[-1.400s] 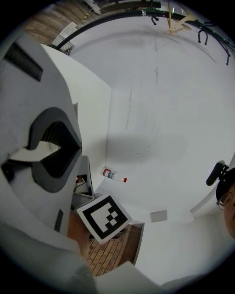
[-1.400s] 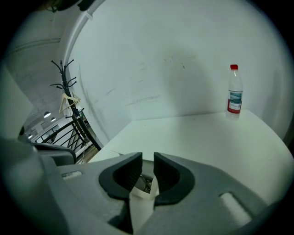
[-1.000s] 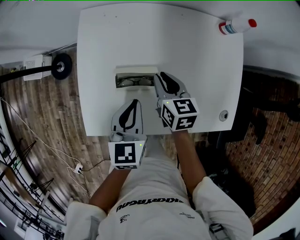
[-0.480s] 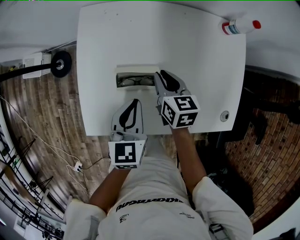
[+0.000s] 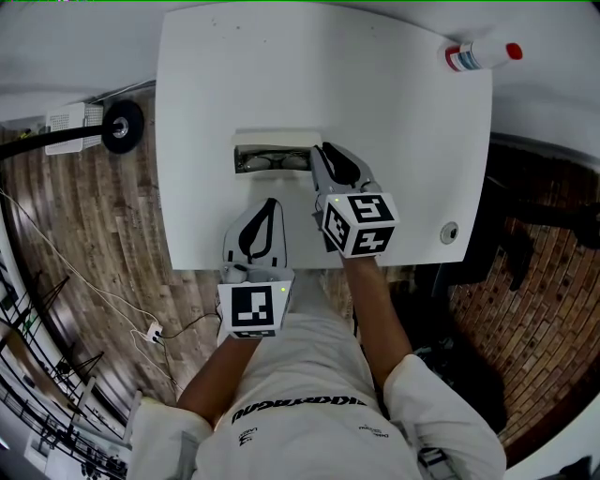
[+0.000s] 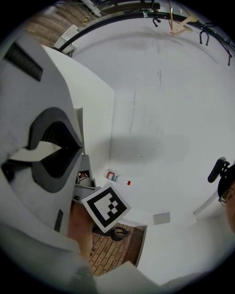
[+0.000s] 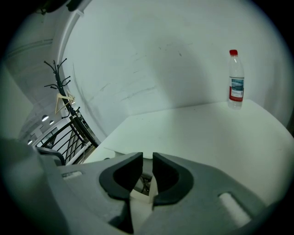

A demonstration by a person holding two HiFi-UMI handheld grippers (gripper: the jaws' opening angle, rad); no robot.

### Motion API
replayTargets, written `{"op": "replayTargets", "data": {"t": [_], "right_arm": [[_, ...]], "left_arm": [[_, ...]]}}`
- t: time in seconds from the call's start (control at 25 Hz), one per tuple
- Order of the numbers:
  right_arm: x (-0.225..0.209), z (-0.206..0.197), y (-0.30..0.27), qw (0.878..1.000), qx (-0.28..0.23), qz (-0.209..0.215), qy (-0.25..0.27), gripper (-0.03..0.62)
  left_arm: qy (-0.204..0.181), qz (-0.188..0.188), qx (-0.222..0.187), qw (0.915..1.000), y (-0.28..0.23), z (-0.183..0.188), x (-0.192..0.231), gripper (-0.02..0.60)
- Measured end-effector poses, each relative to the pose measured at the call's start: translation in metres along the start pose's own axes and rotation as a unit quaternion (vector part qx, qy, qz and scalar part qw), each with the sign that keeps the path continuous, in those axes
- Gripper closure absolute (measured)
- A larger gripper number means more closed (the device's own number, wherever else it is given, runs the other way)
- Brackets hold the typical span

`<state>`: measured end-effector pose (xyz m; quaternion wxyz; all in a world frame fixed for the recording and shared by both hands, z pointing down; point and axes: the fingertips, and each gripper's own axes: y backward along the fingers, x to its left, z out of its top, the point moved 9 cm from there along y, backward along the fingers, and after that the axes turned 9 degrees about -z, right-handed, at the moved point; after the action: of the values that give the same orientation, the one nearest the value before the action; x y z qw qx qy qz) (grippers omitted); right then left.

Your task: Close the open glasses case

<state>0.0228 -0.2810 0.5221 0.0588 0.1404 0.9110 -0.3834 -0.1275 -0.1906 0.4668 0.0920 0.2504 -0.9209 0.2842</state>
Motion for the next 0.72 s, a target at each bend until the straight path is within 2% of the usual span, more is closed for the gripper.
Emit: {"op": "replayTargets", "data": {"t": [0.72], "right_arm": [[0.0035,-0.0080,0.0075,1.000,0.000,-0.002,0.005,0.539]], "left_arm": [[0.003,0.006,0.001,1.0000,0.0086,-0.0060,-0.0017,0.583]]}}
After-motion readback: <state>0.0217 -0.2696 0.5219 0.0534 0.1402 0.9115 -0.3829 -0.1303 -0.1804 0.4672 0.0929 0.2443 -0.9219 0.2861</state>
